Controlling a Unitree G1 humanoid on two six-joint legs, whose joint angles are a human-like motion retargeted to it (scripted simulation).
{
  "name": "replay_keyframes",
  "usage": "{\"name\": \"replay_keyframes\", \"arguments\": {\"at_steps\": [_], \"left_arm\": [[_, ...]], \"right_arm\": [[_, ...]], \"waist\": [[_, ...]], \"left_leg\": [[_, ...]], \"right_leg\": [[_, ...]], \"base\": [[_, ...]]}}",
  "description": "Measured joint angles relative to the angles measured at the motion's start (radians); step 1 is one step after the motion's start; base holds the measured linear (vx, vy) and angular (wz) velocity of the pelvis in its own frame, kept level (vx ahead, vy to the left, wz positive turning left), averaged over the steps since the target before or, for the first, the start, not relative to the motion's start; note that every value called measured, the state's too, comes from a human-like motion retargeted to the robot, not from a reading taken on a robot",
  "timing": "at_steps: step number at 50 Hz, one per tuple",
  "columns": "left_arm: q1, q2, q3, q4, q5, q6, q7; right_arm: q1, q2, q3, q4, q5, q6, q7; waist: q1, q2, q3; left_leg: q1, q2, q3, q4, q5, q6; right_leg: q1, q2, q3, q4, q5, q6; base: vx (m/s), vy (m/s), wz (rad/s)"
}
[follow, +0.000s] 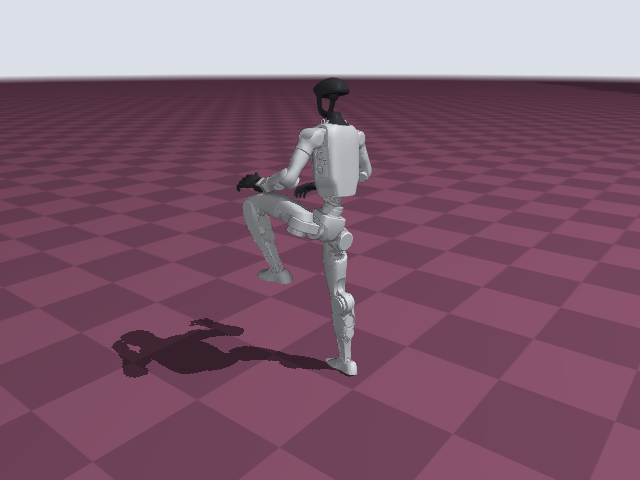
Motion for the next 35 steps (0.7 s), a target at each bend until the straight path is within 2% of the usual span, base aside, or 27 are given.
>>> {"name": "replay_keyframes", "arguments": {"at_steps": [3,6,12,15,18,20,23,25,27,30,31,32,35], "left_arm": [[-0.005,-0.021,0.005,0.013,0.007,-0.008,0.045],[0.004,-0.036,0.028,0.014,0.001,-0.005,0.012],[0.074,-0.025,0.004,0.029,0.056,0.006,-0.016],[0.121,-0.011,0.015,0.029,0.073,0.001,-0.015],[0.195,0.011,0.045,0.007,0.085,-0.017,-0.012],[0.212,0.033,0.093,0.003,0.095,-0.057,-0.042],[0.199,0.056,0.064,0.032,0.134,-0.083,-0.06],[0.159,0.068,0.019,0.069,0.138,-0.053,-0.067],[0.146,0.053,-0.004,0.082,0.156,-0.011,-0.079],[0.037,0.022,-0.083,0.135,0.226,0.048,-0.06],[0.006,0.026,-0.105,0.135,0.213,0.043,-0.038],[-0.021,0.029,-0.123,0.136,0.203,0.043,-0.021],[-0.066,0.026,-0.14,0.156,0.223,0.063,-0.043]], "right_arm": [[0.005,0.007,0.006,-0.003,-0.004,-0.008,-0.002],[0.016,0.009,0.001,-0.007,0.001,-0.01,0.001],[0.069,0.045,0.01,-0.018,-0.009,-0.005,-0.013],[0.08,0.058,0.008,-0.028,-0.023,-0.009,-0.032],[0.107,0.073,-0.002,-0.052,-0.056,-0.022,-0.067],[0.09,0.062,-0.026,-0.058,-0.035,-0.078,-0.127],[0.113,0.081,-0.03,-0.035,-0.02,-0.103,-0.146],[0.134,0.092,-0.034,-0.004,-0.004,-0.097,-0.159],[0.183,0.089,-0.047,0.004,-0.023,-0.082,-0.12],[0.182,0.063,-0.056,-0.013,0.051,-0.072,-0.11],[0.177,0.065,-0.061,-0.025,0.037,-0.071,-0.142],[0.17,0.065,-0.06,-0.035,0.021,-0.069,-0.165],[0.116,0.053,-0.03,-0.037,-0.015,-0.069,-0.181]], "waist": [[0.009,-0.007,0.018],[0.012,-0.005,0.004],[0.009,0.039,-0.107],[0.009,0.086,-0.168],[-0.004,0.145,-0.216],[0.013,0.192,-0.137],[-0.038,0.19,-0.173],[-0.078,0.184,-0.19],[-0.148,0.222,-0.188],[-0.155,0.221,-0.268],[-0.163,0.215,-0.249],[-0.167,0.213,-0.232],[-0.145,0.233,-0.203]], "left_leg": [[-0.003,0.027,-0.009,-0.032,0.004,0.006],[0.065,0.023,-0.002,-0.115,0.026,0.024],[0.363,-0.02,-0.056,-0.47,0.095,0.018],[0.608,0.006,-0.072,-0.79,0.119,0.032],[0.942,0.101,0.03,-1.233,0.131,0.092],[1.287,0.126,0.162,-1.585,0.193,0.044],[1.544,0.012,0.121,-2.105,0.363,-0.023],[1.661,-0.024,0.046,-2.337,0.463,-0.023],[1.678,0.018,-0.025,-2.337,0.482,-0.02],[1.553,0.036,-0.085,-2.337,0.522,0.071],[1.563,0.04,-0.102,-2.337,0.513,0.078],[1.574,0.045,-0.112,-2.337,0.504,0.085],[1.611,0.072,-0.09,-2.337,0.489,0.091]], "right_leg": [[0.029,-0.001,0.003,0.01,-0.016,0.0],[0.032,-0.005,0.007,0.019,-0.038,0.0],[0.026,0.07,0.007,-0.022,-0.061,-0.019],[0.017,0.132,0.026,-0.031,-0.076,-0.024],[0.014,0.206,0.044,0.004,-0.109,-0.025],[0.057,0.241,0.086,0.131,-0.191,-0.029],[0.041,0.268,0.022,0.247,-0.235,-0.028],[-0.006,0.278,-0.035,0.394,-0.206,-0.038],[-0.094,0.307,-0.078,0.59,-0.039,-0.106],[-0.55,0.288,-0.065,1.138,0.157,-0.086],[-0.65,0.264,-0.07,1.311,0.138,-0.041],[-0.747,0.238,-0.076,1.474,0.101,-0.027],[-1.001,0.136,-0.111,1.865,-0.161,-0.2]], "base": [[0.2,0.0,-0.21],[0.2,0.06,-0.03],[0.23,0.05,-0.03],[0.3,0.09,-0.38],[0.38,0.14,-0.42],[0.41,0.19,-0.83],[0.39,0.28,0.65],[0.33,0.28,1.57],[0.19,0.27,1.92],[0.07,0.15,0.98],[0.15,0.1,0.63],[0.2,0.1,0.45],[0.15,0.13,-0.21]]}}
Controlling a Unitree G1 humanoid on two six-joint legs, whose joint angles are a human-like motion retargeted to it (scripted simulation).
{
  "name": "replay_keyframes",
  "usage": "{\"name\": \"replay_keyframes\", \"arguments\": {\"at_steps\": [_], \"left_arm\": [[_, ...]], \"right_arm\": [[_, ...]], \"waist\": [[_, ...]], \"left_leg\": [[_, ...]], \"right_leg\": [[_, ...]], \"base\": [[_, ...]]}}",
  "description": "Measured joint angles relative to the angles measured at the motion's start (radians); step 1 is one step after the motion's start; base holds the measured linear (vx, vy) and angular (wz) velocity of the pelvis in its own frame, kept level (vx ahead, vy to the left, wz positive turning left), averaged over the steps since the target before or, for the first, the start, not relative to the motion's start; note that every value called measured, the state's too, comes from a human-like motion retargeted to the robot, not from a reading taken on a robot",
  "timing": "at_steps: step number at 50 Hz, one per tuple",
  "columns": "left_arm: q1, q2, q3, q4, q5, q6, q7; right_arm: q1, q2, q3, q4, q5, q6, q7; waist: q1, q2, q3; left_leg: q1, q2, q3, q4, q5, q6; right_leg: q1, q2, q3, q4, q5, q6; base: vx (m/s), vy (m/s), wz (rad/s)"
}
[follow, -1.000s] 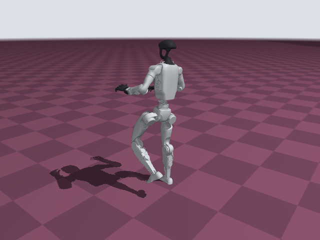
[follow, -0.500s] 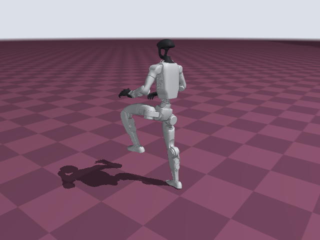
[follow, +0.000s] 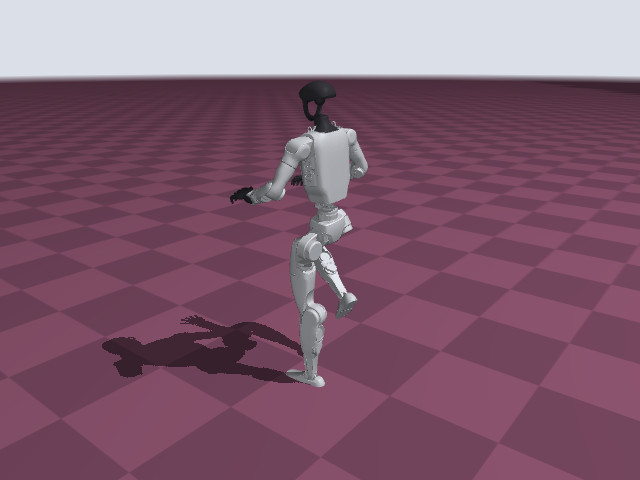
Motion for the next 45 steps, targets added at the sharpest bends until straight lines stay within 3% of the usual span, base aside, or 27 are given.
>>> {"name": "replay_keyframes", "arguments": {"at_steps": [2,6,11,14,16,20,25,27,30,32,33,35,38,40,45], "left_arm": [[-0.009,-0.01,0.029,0.009,0.001,0.0,-0.03],[0.016,-0.031,0.064,0.001,0.005,-0.003,-0.024],[0.009,-0.043,0.047,-0.003,0.005,0.0,-0.003],[0.012,-0.038,0.058,-0.01,0.006,0.027,0.017],[0.025,-0.038,0.066,-0.018,-0.006,0.035,0.019],[0.086,-0.048,0.065,-0.033,-0.017,0.01,0.003],[0.129,-0.035,0.09,-0.063,-0.041,-0.005,0.02],[0.196,-0.016,0.103,-0.124,-0.058,-0.047,0.028],[0.164,0.002,0.156,-0.154,-0.144,-0.068,0.07],[0.182,-0.007,0.198,-0.165,-0.142,-0.079,0.101],[0.192,-0.017,0.217,-0.162,-0.142,-0.095,0.112],[0.22,-0.052,0.285,-0.163,-0.16,-0.098,0.111],[0.284,-0.101,0.388,-0.221,-0.134,-0.061,0.072],[0.299,-0.092,0.403,-0.273,-0.118,-0.05,0.088],[0.261,-0.019,0.392,-0.336,-0.141,-0.053,0.091]], "right_arm": [[-0.057,0.0,0.022,0.02,-0.033,-0.009,-0.003],[-0.117,-0.005,0.052,0.029,-0.133,-0.015,-0.005],[-0.099,-0.011,0.015,-0.014,-0.25,0.019,-0.065],[-0.085,-0.008,0.0,-0.027,-0.216,0.027,-0.074],[-0.088,-0.001,0.013,-0.008,-0.172,0.025,-0.037],[-0.046,0.023,0.039,0.016,-0.143,0.017,-0.011],[0.0,0.005,0.034,0.012,-0.114,0.021,-0.012],[0.082,0.01,-0.013,-0.033,-0.095,0.009,-0.043],[0.039,-0.039,-0.047,-0.029,-0.041,0.025,-0.009],[0.033,-0.044,-0.061,-0.018,-0.008,0.013,-0.023],[0.024,-0.044,-0.063,-0.004,0.026,-0.037,-0.019],[0.0,-0.054,-0.069,0.029,0.038,-0.054,-0.017],[-0.03,-0.084,-0.087,0.036,0.029,0.004,-0.001],[-0.049,-0.104,-0.091,0.03,0.053,0.018,0.009],[-0.022,-0.118,-0.122,0.039,0.095,0.027,0.015]], "waist": [[-0.002,0.021,0.003],[-0.035,0.086,0.011],[-0.076,0.13,0.071],[-0.049,0.126,0.073],[-0.021,0.111,0.048],[0.004,0.069,-0.028],[0.012,0.001,-0.117],[-0.047,0.012,-0.094],[-0.061,-0.011,-0.007],[-0.026,-0.031,0.004],[0.011,-0.039,0.006],[0.078,-0.018,0.017],[0.119,0.004,0.029],[0.116,-0.016,0.015],[0.119,-0.065,-0.007]], "left_leg": [[0.004,0.024,0.005,0.0,0.005,0.001],[0.001,0.095,-0.021,0.0,0.026,-0.03],[0.031,0.126,-0.089,0.0,0.031,-0.069],[0.042,0.111,-0.085,0.0,0.021,-0.045],[0.034,0.091,-0.074,0.0,0.008,-0.035],[0.017,0.053,-0.082,0.0,-0.035,-0.056],[-0.021,-0.025,-0.117,0.0,-0.065,-0.048],[0.045,-0.011,-0.186,0.01,-0.095,-0.096],[0.138,-0.069,-0.217,0.027,-0.132,-0.098],[0.15,-0.113,-0.204,0.096,-0.175,-0.078],[0.142,-0.128,-0.179,0.152,-0.193,-0.053],[0.085,-0.122,-0.115,0.322,-0.194,-0.036],[-0.139,-0.113,-0.073,0.743,-0.099,-0.081],[-0.346,-0.124,-0.056,1.028,-0.053,-0.101],[-0.77,-0.044,0.042,1.609,-0.236,-0.044]], "right_leg": [[-0.178,-0.001,-0.005,0.191,-0.05,-0.014],[-0.471,0.04,-0.073,0.414,-0.045,0.062],[-0.622,-0.007,-0.119,0.469,-0.152,0.085],[-0.65,0.035,-0.092,0.392,-0.195,0.005],[-0.635,0.052,-0.07,0.312,-0.21,-0.01],[-0.459,0.025,-0.052,0.071,-0.266,0.024],[-0.108,0.03,-0.023,-0.541,-0.223,0.057],[0.231,0.025,-0.102,-0.936,-0.211,0.105],[0.618,0.064,-0.055,-1.503,-0.105,0.14],[0.753,0.061,-0.017,-1.718,0.011,0.164],[0.765,0.059,-0.001,-1.741,0.062,0.191],[0.783,0.083,0.04,-1.785,0.148,0.2],[0.767,0.076,0.094,-1.771,0.152,0.2],[0.743,0.029,0.1,-1.764,0.134,0.2],[0.748,-0.053,0.053,-1.761,0.102,0.2]], "base": [[0.15,0.07,-0.13],[0.15,0.0,0.37],[0.16,-0.01,0.79],[0.17,-0.05,-0.03],[0.19,-0.04,-0.35],[0.26,-0.04,0.09],[0.29,-0.09,0.46],[0.45,-0.09,1.53],[0.4,-0.19,0.59],[0.42,-0.28,-0.52],[0.34,-0.33,-1.3],[0.26,-0.35,-1.57],[0.18,-0.22,-0.9],[0.17,-0.09,0.19],[0.17,-0.13,0.58]]}}
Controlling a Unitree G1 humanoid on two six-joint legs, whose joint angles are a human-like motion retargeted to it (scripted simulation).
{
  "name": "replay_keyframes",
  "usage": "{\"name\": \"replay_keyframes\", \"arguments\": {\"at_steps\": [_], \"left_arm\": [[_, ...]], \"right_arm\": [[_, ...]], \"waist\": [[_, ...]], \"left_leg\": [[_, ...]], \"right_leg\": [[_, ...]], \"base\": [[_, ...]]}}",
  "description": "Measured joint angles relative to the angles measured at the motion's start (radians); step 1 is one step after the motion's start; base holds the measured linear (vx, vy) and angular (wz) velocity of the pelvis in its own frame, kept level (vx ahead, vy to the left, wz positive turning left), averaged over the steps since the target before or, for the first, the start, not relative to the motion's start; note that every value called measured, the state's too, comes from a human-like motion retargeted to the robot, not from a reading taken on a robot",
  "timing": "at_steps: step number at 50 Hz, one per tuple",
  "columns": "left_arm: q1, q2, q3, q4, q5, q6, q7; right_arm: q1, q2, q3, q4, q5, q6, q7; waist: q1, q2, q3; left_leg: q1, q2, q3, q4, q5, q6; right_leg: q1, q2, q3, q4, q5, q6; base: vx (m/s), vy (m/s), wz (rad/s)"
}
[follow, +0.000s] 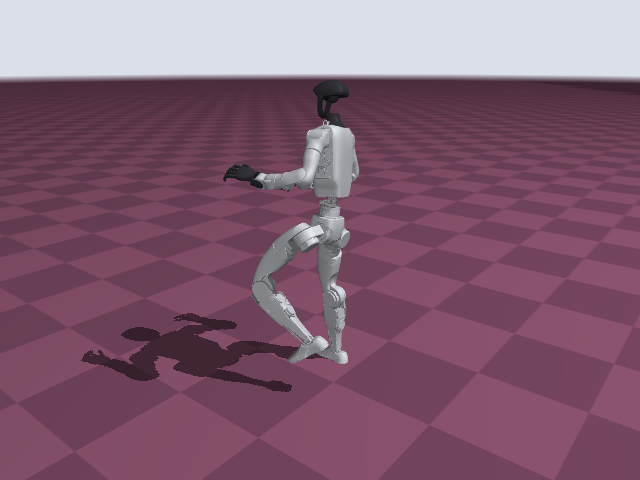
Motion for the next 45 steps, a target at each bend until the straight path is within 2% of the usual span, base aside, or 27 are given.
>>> {"name": "replay_keyframes", "arguments": {"at_steps": [6,9,12,15,18,21,23,25,27,30,31,32,35,37,38,40,42,43,45], "left_arm": [[-0.106,0.02,-0.065,0.037,0.0,0.011,0.011],[-0.17,0.005,-0.129,0.142,0.022,0.019,-0.001],[-0.206,-0.02,-0.19,0.278,0.069,0.036,-0.016],[-0.215,-0.036,-0.204,0.344,0.112,0.046,0.05],[-0.195,-0.048,-0.136,0.296,0.073,0.024,0.086],[-0.169,-0.052,-0.099,0.271,0.064,0.024,0.036],[-0.136,-0.056,-0.112,0.275,0.079,0.031,0.018],[-0.122,-0.063,-0.125,0.298,0.085,0.034,-0.005],[-0.079,-0.063,-0.12,0.292,0.087,0.026,0.006],[-0.027,-0.063,-0.123,0.29,0.099,0.004,-0.035],[-0.015,-0.058,-0.123,0.288,0.103,0.001,-0.037],[-0.003,-0.055,-0.119,0.285,0.101,-0.005,-0.039],[0.022,-0.051,-0.096,0.28,0.061,-0.038,-0.026],[0.008,-0.045,-0.111,0.298,0.039,-0.044,-0.003],[0.004,-0.046,-0.125,0.31,0.043,-0.045,-0.007],[0.012,-0.052,-0.163,0.324,0.071,-0.074,-0.023],[-0.023,-0.037,-0.218,0.348,0.049,-0.066,-0.023],[-0.045,-0.029,-0.249,0.352,0.048,-0.063,-0.03],[-0.096,-0.017,-0.307,0.348,0.077,-0.03,-0.046]], "right_arm": [[0.045,-0.001,-0.011,-0.007,0.05,0.007,0.035],[0.046,0.009,-0.001,-0.009,0.046,0.009,0.055],[0.047,0.022,0.012,-0.012,0.031,0.007,0.071],[0.051,0.041,0.014,-0.013,0.021,0.0,0.077],[0.071,0.069,0.003,-0.009,0.013,-0.004,0.078],[0.111,0.091,-0.002,-0.013,0.012,-0.003,0.086],[0.15,0.11,0.007,-0.02,0.008,-0.003,0.087],[0.163,0.113,0.023,-0.019,0.013,-0.003,0.092],[0.182,0.118,0.034,-0.031,-0.006,-0.014,0.054],[0.181,0.127,0.068,-0.028,-0.02,-0.018,0.063],[0.182,0.132,0.069,-0.033,-0.026,-0.019,0.058],[0.179,0.135,0.07,-0.036,-0.034,-0.022,0.05],[0.144,0.143,0.082,-0.022,-0.062,-0.024,-0.001],[0.123,0.156,0.085,0.0,-0.059,-0.027,-0.052],[0.124,0.165,0.083,0.012,-0.055,-0.033,-0.066],[0.145,0.18,0.072,0.038,-0.039,-0.098,-0.018],[0.146,0.204,0.077,0.071,-0.012,-0.115,0.009],[0.151,0.215,0.071,0.078,-0.001,-0.111,0.011],[0.166,0.236,0.055,0.07,-0.003,-0.031,-0.068]], "waist": [[0.054,-0.086,0.026],[0.061,-0.142,0.056],[0.06,-0.178,0.088],[0.062,-0.207,0.125],[0.074,-0.232,0.148],[0.089,-0.235,0.135],[0.093,-0.224,0.094],[0.114,-0.203,0.093],[0.131,-0.143,0.085],[0.114,-0.09,0.022],[0.102,-0.068,-0.007],[0.087,-0.053,-0.019],[0.049,-0.061,0.02],[0.041,-0.046,0.017],[0.026,-0.028,0.004],[-0.057,-0.017,-0.03],[-0.054,-0.015,-0.024],[-0.056,-0.01,-0.017],[-0.041,-0.011,-0.01]], "left_leg": [[-0.414,0.055,0.058,0.461,-0.148,-0.039],[-0.591,0.105,0.072,0.611,-0.204,-0.051],[-0.746,0.176,0.043,0.717,-0.247,-0.068],[-0.841,0.244,0.03,0.761,-0.265,-0.072],[-0.829,0.269,0.046,0.738,-0.262,-0.072],[-0.744,0.271,0.063,0.667,-0.259,-0.072],[-0.67,0.275,0.071,0.591,-0.253,-0.073],[-0.516,0.299,0.108,0.481,-0.251,-0.071],[-0.342,0.383,0.15,0.34,-0.225,-0.066],[-0.082,0.448,0.306,0.018,-0.227,0.009],[-0.011,0.459,0.355,-0.109,-0.226,0.018],[0.088,0.443,0.417,-0.259,-0.221,0.025],[0.504,0.217,0.661,-0.915,-0.132,0.004],[0.706,0.041,0.746,-1.43,0.081,-0.041],[0.751,0.005,0.744,-1.565,0.163,-0.065],[0.729,-0.026,0.645,-1.609,0.224,-0.074],[0.756,-0.013,0.544,-1.609,0.221,-0.07],[0.761,-0.009,0.496,-1.609,0.217,-0.057],[0.757,-0.016,0.427,-1.609,0.22,-0.027]], "right_leg": [[-0.014,-0.09,0.009,0.012,-0.009,0.0],[-0.034,-0.135,0.017,0.051,-0.025,0.0],[-0.037,-0.144,0.015,0.072,-0.028,0.0],[-0.036,-0.146,0.011,0.089,-0.026,0.0],[-0.031,-0.168,0.003,0.108,-0.039,0.0],[-0.017,-0.179,-0.023,0.115,-0.064,0.0],[-0.008,-0.167,-0.052,0.104,-0.077,0.0],[0.036,-0.15,-0.072,0.091,-0.093,0.0],[0.097,-0.083,-0.099,0.063,-0.092,-0.007],[0.134,-0.003,-0.17,0.028,-0.107,-0.026],[0.133,0.032,-0.2,0.03,-0.115,-0.027],[0.147,0.05,-0.23,0.032,-0.123,-0.024],[0.234,0.023,-0.303,0.052,-0.149,0.0],[0.251,0.035,-0.343,0.101,-0.173,0.0],[0.263,0.043,-0.377,0.132,-0.186,0.0],[0.285,0.014,-0.5,0.204,-0.177,-0.028],[0.295,-0.001,-0.523,0.31,-0.14,-0.075],[0.282,-0.015,-0.523,0.388,-0.112,-0.093],[0.193,-0.056,-0.451,0.593,-0.062,-0.092]], "base": [[0.12,-0.1,0.07],[0.09,-0.08,0.12],[0.07,-0.11,0.04],[0.04,-0.03,0.03],[0.12,0.02,0.23],[0.2,0.04,0.44],[0.25,0.05,0.53],[0.26,0.06,0.14],[0.27,0.08,0.11],[0.22,0.08,0.84],[0.24,0.14,1.19],[0.28,0.18,1.31],[0.27,0.16,1.04],[0.3,0.31,1.19],[0.3,0.47,2.13],[0.27,0.48,2.88],[0.34,0.24,2.01],[0.27,0.22,1.94],[0.2,0.24,2.0]]}}
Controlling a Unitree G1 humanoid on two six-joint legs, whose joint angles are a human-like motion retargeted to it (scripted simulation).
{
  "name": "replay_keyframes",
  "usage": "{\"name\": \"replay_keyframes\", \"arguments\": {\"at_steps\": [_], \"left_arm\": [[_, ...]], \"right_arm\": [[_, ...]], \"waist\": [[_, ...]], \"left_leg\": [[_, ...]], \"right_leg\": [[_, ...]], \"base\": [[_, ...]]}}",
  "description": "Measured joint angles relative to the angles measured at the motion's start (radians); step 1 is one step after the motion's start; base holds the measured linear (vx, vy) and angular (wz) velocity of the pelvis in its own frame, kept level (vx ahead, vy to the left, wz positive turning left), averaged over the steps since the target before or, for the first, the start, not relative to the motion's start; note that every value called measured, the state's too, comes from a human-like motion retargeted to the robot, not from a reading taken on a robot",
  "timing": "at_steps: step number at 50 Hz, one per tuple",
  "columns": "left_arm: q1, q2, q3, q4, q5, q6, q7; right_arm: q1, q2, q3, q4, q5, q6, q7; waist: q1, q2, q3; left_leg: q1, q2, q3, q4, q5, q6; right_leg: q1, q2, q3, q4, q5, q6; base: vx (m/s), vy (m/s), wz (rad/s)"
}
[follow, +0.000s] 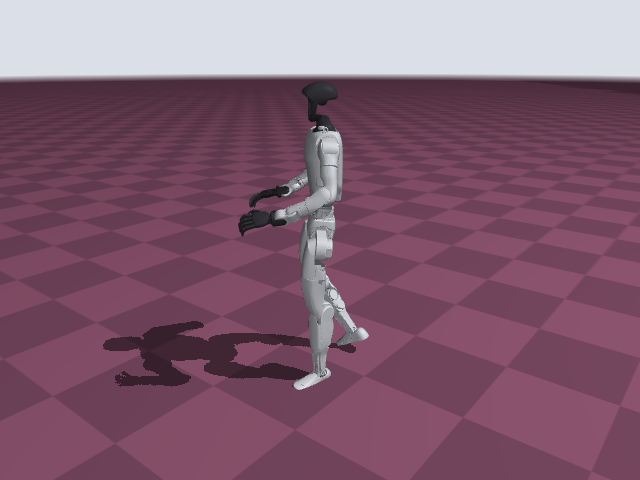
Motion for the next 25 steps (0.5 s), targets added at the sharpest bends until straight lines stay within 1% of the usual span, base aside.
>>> {"name": "replay_keyframes", "arguments": {"at_steps": [2,3,4,5,6,7,8,9,10,13,15,17,18,20,23,25], "left_arm": [[-0.045,0.023,-0.046,-0.034,0.026,0.007,-0.005],[-0.059,0.041,-0.059,-0.061,0.025,0.004,-0.005],[-0.056,0.065,-0.058,-0.1,0.026,0.002,-0.009],[-0.044,0.092,-0.05,-0.144,0.026,-0.001,-0.014],[-0.041,0.118,-0.04,-0.183,0.003,-0.011,-0.017],[-0.035,0.146,-0.026,-0.223,-0.017,-0.017,-0.022],[-0.025,0.175,-0.005,-0.269,-0.03,-0.015,-0.029],[-0.011,0.207,0.017,-0.321,-0.044,-0.016,-0.043],[0.005,0.241,0.04,-0.376,-0.059,-0.018,-0.06],[0.04,0.35,0.112,-0.525,-0.096,-0.02,-0.088],[0.067,0.418,0.162,-0.604,-0.109,-0.025,-0.115],[0.08,0.48,0.223,-0.66,-0.15,-0.028,-0.122],[0.096,0.504,0.257,-0.684,-0.173,-0.035,-0.138],[0.114,0.545,0.322,-0.725,-0.234,-0.035,-0.16],[0.15,0.588,0.406,-0.778,-0.314,-0.04,-0.201],[0.181,0.615,0.46,-0.816,-0.35,-0.053,-0.22]], "right_arm": [[0.006,-0.005,-0.002,-0.026,-0.001,0.019,-0.011],[0.006,-0.013,-0.002,-0.04,-0.006,0.02,-0.004],[0.014,-0.025,-0.007,-0.062,-0.012,0.011,0.016],[0.026,-0.037,-0.013,-0.086,-0.019,-0.002,0.043],[0.027,-0.054,-0.019,-0.108,-0.025,-0.003,0.043],[0.032,-0.072,-0.028,-0.133,-0.033,-0.004,0.05],[0.045,-0.094,-0.043,-0.163,-0.041,-0.005,0.07],[0.065,-0.115,-0.066,-0.205,-0.044,-0.008,0.084],[0.091,-0.136,-0.094,-0.252,-0.044,-0.012,0.094],[0.174,-0.203,-0.202,-0.409,-0.03,-0.026,0.132],[0.215,-0.25,-0.27,-0.506,-0.018,-0.044,0.173],[0.224,-0.298,-0.338,-0.586,-0.001,-0.051,0.206],[0.231,-0.324,-0.372,-0.623,0.002,-0.061,0.222],[0.229,-0.378,-0.433,-0.686,0.017,-0.062,0.259],[0.249,-0.45,-0.52,-0.758,0.039,-0.063,0.313],[0.283,-0.48,-0.583,-0.798,0.06,-0.066,0.342]], "waist": [[0.012,-0.017,-0.007],[0.017,-0.028,-0.009],[0.011,-0.039,-0.019],[0.0,-0.051,-0.032],[0.018,-0.055,-0.03],[0.031,-0.055,-0.027],[0.035,-0.048,-0.022],[0.037,-0.046,-0.019],[0.036,-0.045,-0.017],[0.037,-0.045,-0.012],[0.043,-0.06,-0.07],[0.054,-0.057,-0.063],[0.057,-0.054,-0.077],[0.069,-0.042,-0.069],[0.086,-0.02,-0.076],[0.092,-0.01,-0.082]], "left_leg": [[-0.022,-0.018,-0.074,0.0,-0.002,0.007],[-0.031,-0.027,-0.108,0.0,-0.004,0.012],[-0.062,-0.03,-0.144,0.039,-0.025,0.045],[-0.103,-0.03,-0.18,0.099,-0.054,0.092],[-0.071,-0.04,-0.204,0.04,-0.034,0.046],[-0.048,-0.045,-0.227,0.0,-0.021,0.016],[-0.043,-0.043,-0.25,0.0,-0.022,0.019],[-0.041,-0.041,-0.279,0.0,-0.023,0.02],[-0.04,-0.038,-0.31,0.0,-0.024,0.021],[-0.043,-0.032,-0.4,0.0,-0.023,0.027],[-0.108,-0.03,-0.447,0.0,-0.006,0.04],[-0.113,-0.027,-0.478,0.0,-0.007,0.034],[-0.129,-0.022,-0.494,0.0,-0.002,0.03],[-0.132,-0.02,-0.516,0.0,-0.002,0.029],[-0.141,-0.022,-0.551,0.0,0.003,0.037],[-0.146,-0.029,-0.581,0.0,0.004,0.037]], "right_leg": [[-0.12,-0.008,0.123,0.17,0.006,0.018],[-0.174,-0.004,0.182,0.236,-0.008,0.028],[-0.217,-0.008,0.212,0.285,-0.027,0.026],[-0.254,-0.016,0.23,0.327,-0.049,0.018],[-0.27,-0.021,0.234,0.332,-0.055,0.021],[-0.283,-0.025,0.235,0.328,-0.057,0.015],[-0.287,-0.027,0.227,0.309,-0.052,-0.011],[-0.284,-0.022,0.218,0.278,-0.052,-0.021],[-0.279,-0.014,0.21,0.242,-0.055,-0.023],[-0.319,0.067,0.293,0.217,-0.078,-0.007],[-0.453,0.112,0.367,0.31,-0.098,-0.001],[-0.535,0.134,0.403,0.455,-0.149,-0.021],[-0.584,0.143,0.411,0.527,-0.17,-0.037],[-0.654,0.159,0.433,0.665,-0.211,-0.063],[-0.727,0.18,0.454,0.781,-0.204,-0.086],[-0.742,0.177,0.457,0.791,-0.18,-0.095]], "base": [[0.2,0.17,1.98],[0.21,0.12,2.0],[0.22,0.1,2.11],[0.23,0.08,1.77],[0.23,0.07,1.4],[0.22,0.08,1.1],[0.21,0.08,1.35],[0.2,0.06,1.59],[0.21,0.01,1.7],[0.17,-0.04,1.55],[0.09,-0.08,1.0],[0.07,-0.06,0.76],[0.06,-0.06,0.65],[0.07,-0.05,0.57],[0.08,-0.05,0.59],[0.12,-0.05,0.91]]}}
